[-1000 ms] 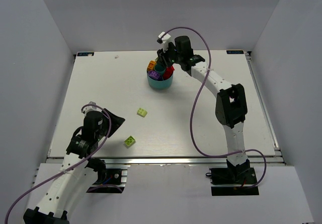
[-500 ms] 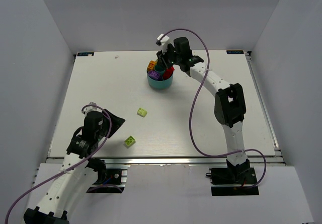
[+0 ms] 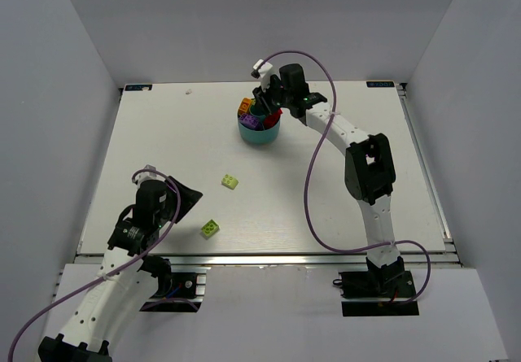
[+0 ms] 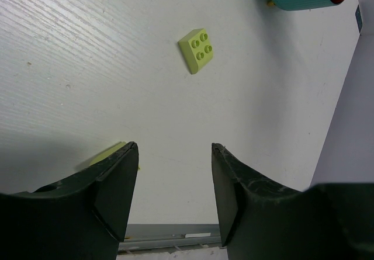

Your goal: Sort the legos into containers by color

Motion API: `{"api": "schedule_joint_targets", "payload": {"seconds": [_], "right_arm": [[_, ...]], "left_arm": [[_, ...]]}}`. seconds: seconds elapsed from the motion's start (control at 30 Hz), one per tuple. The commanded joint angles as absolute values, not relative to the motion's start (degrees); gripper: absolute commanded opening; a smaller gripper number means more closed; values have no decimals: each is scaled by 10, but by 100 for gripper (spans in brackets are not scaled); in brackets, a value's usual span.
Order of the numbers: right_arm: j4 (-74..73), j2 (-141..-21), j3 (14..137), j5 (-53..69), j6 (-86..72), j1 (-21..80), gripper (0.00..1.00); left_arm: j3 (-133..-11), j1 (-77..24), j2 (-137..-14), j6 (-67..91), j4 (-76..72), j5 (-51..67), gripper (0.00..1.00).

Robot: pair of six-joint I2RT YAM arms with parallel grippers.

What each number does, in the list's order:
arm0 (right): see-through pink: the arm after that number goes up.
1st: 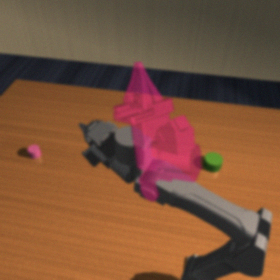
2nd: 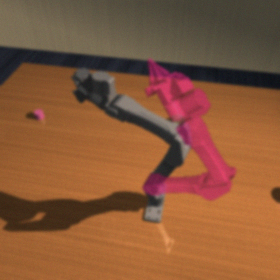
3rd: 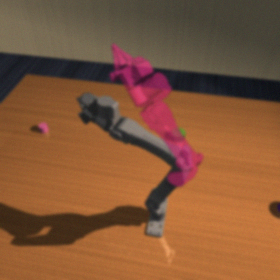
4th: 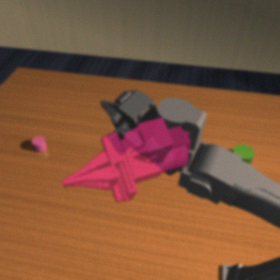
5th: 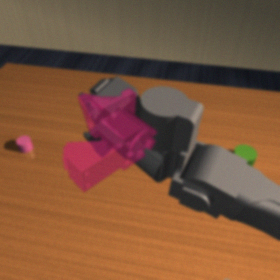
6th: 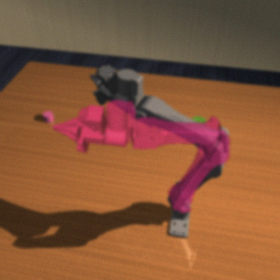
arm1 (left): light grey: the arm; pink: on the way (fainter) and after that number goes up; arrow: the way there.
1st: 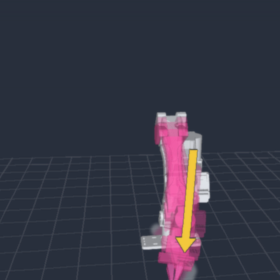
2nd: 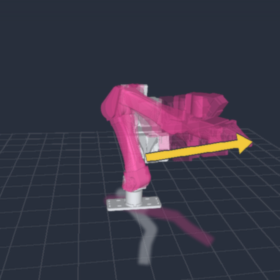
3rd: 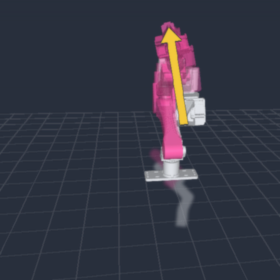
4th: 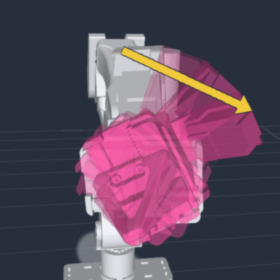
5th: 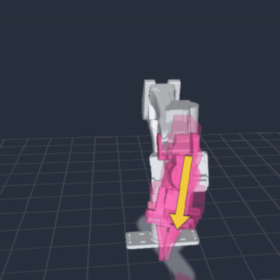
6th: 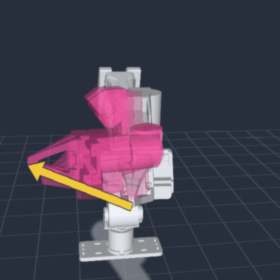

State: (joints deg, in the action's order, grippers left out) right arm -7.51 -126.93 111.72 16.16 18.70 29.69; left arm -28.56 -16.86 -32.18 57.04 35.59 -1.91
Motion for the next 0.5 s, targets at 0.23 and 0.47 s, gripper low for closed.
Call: {"api": "schedule_joint_targets", "payload": {"seconds": [0.23,0.47], "right_arm": [[-60,-1267,1124,151,196,296,54],[-90,-1228,1117,248,277,294,58]], "left_arm": [[-295,-165,-320,570,358,-12,63],[-296,-165,-331,563,350,-1,63]]}}
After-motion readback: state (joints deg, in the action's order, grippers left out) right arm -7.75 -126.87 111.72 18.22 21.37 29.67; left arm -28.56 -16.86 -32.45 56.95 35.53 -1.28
